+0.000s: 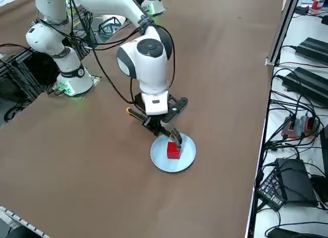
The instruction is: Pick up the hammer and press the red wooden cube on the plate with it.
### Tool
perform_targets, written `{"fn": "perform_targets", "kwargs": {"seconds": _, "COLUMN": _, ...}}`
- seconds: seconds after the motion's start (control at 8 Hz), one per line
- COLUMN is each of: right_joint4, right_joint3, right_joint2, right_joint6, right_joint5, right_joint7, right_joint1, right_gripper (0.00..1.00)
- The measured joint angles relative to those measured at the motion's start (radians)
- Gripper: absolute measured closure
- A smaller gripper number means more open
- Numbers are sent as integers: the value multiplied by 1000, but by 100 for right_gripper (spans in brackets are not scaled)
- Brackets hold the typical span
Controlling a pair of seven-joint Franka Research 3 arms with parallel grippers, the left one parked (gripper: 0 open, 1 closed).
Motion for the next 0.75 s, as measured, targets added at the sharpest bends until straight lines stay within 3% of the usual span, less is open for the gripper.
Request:
{"fn": "perform_targets", "kwargs": {"seconds": 0.25, "right_joint4": 26, "right_joint3": -1, "right_joint2": -46, "right_joint6": -68, "right_joint5": -1, "right_joint7": 0, "right_joint1": 1, "right_gripper": 78}}
{"fn": "perform_targets", "kwargs": {"seconds": 0.75, "right_joint4": 92, "right_joint3": 3, "right_joint2": -180, "right_joint6": -322, "right_joint5": -24, "right_joint7": 21, "right_joint1": 40, "right_gripper": 78}}
